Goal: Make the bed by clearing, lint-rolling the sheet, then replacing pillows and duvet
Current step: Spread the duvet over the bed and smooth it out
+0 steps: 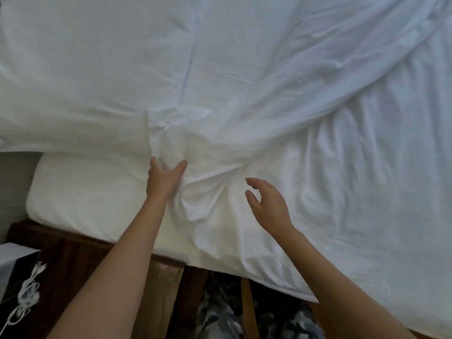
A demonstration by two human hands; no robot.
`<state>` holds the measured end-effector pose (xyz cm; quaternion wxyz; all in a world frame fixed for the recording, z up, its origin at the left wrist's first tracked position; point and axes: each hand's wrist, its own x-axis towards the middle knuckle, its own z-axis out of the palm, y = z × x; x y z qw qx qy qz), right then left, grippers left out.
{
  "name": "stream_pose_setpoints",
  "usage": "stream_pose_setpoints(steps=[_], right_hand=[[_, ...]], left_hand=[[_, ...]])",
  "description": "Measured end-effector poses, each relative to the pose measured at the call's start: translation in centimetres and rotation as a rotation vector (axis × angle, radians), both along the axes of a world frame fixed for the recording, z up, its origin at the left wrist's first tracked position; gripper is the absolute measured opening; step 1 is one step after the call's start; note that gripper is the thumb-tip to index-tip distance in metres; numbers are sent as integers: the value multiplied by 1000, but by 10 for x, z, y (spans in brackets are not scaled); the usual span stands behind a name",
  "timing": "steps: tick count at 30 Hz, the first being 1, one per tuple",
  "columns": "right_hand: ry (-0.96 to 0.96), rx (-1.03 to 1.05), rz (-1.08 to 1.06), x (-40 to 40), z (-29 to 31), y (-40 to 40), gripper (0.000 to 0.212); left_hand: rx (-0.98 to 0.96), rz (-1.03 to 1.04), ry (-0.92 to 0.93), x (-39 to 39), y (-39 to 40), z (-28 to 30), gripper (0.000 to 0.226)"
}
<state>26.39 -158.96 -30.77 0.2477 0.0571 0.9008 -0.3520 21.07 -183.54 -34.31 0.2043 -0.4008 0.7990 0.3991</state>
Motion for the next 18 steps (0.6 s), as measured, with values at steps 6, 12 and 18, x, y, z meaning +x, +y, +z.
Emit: stream_pose_setpoints(steps=[6,12,18], right_hand=[[104,-13,-103,7,-32,-12,32],[503,157,-34,-5,-24,6,53],[506,371,594,-40,9,51,108]], left_hand=[[283,218,140,-1,26,-27,76],[319,-24,306,49,49,-5,43],[338,-361,191,144,105,8,30]])
